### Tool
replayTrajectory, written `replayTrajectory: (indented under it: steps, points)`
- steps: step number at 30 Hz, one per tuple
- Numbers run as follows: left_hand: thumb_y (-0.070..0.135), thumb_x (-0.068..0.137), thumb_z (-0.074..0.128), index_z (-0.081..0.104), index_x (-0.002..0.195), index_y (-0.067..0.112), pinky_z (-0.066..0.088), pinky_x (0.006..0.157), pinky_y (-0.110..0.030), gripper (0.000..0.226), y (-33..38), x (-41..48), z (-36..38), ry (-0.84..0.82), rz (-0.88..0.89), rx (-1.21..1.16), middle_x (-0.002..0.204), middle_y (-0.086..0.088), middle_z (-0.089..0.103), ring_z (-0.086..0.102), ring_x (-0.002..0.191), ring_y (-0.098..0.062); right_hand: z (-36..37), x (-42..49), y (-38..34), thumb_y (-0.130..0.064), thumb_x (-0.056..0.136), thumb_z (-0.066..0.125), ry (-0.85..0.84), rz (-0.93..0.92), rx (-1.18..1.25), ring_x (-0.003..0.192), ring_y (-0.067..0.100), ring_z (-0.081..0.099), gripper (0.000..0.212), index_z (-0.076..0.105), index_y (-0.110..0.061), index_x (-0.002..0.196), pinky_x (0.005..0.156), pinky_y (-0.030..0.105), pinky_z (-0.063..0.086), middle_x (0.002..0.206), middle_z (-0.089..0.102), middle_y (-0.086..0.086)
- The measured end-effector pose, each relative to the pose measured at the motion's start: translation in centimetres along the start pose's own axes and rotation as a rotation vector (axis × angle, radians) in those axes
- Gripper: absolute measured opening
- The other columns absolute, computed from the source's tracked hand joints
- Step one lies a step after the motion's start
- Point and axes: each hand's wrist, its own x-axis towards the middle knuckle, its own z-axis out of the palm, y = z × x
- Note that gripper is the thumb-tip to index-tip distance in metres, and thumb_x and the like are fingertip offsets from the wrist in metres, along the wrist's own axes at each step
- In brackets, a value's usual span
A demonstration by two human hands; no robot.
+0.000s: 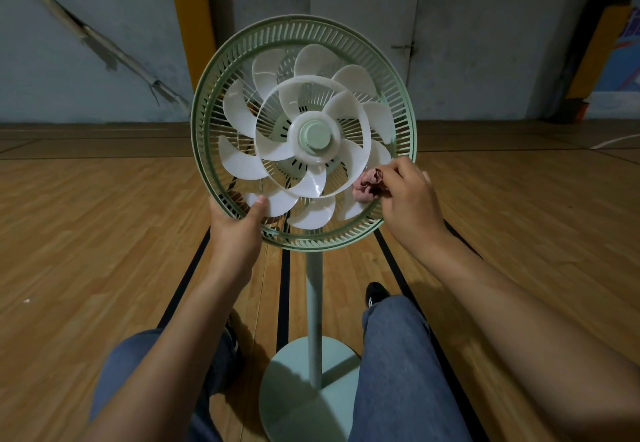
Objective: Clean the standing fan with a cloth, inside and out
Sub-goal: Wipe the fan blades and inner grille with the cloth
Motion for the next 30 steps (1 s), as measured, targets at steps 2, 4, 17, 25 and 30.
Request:
replayTrajectory:
  steps: [2, 4, 17, 25, 30]
  points:
    - [0.025, 0.102, 0.073, 0.044, 0.15, 0.028, 0.059, 0.103, -0.059, 0.055, 0.1, 0.0, 0.0, 0.006, 0.005, -0.004, 0.135, -0.003, 0.067, 0.07, 0.121, -0.027, 0.1, -0.3, 0.0, 0.011, 0.087, 0.064, -0.032, 0.006, -0.008, 0.096, 0.032, 0.055, 0.033, 0.07, -0.005, 0.115, 0.083, 0.048, 0.054, 0.108, 0.056, 0.011]
    - [0.025, 0.103, 0.072, 0.045, 0.148, 0.028, 0.06, 0.103, -0.058, 0.053, 0.3, 0.1, 0.1, 0.016, -0.001, -0.009, 0.133, -0.002, 0.067, 0.071, 0.12, -0.026, 0.0, -0.5, 0.2, 0.012, 0.084, 0.064, -0.06, -0.013, -0.034, 0.094, 0.029, 0.053, 0.03, 0.07, -0.004, 0.109, 0.078, 0.047, 0.054, 0.105, 0.053, 0.01]
    - [0.024, 0.103, 0.073, 0.047, 0.129, 0.043, 0.059, 0.103, -0.059, 0.042, 0.6, -0.1, 0.7, 0.014, -0.013, 0.006, 0.127, 0.001, 0.068, 0.071, 0.117, -0.027, 2.3, -2.0, -2.8, 0.001, 0.081, 0.073, -0.237, -0.163, -0.015, 0.099, 0.022, 0.047, 0.022, 0.071, -0.009, 0.1, 0.082, 0.039, 0.046, 0.101, 0.051, 0.003]
    - [0.021, 0.101, 0.075, 0.045, 0.145, 0.033, 0.059, 0.102, -0.06, 0.055, 0.3, -0.2, 0.4, 0.014, -0.018, -0.012, 0.13, -0.001, 0.068, 0.07, 0.118, -0.027, 0.7, -1.3, -1.1, -0.006, 0.09, 0.071, -0.113, -0.021, 0.03, 0.101, 0.016, 0.051, 0.023, 0.069, -0.01, 0.113, 0.088, 0.033, 0.052, 0.107, 0.05, -0.002]
    - [0.024, 0.1, 0.076, 0.046, 0.143, 0.037, 0.059, 0.102, -0.06, 0.055, 0.2, -0.4, 0.8, 0.006, -0.023, -0.008, 0.13, 0.0, 0.067, 0.07, 0.118, -0.026, 0.3, -0.3, -1.1, -0.007, 0.092, 0.07, -0.026, 0.052, 0.085, 0.088, 0.015, 0.054, 0.015, 0.066, -0.011, 0.106, 0.07, 0.03, 0.05, 0.105, 0.053, -0.001]
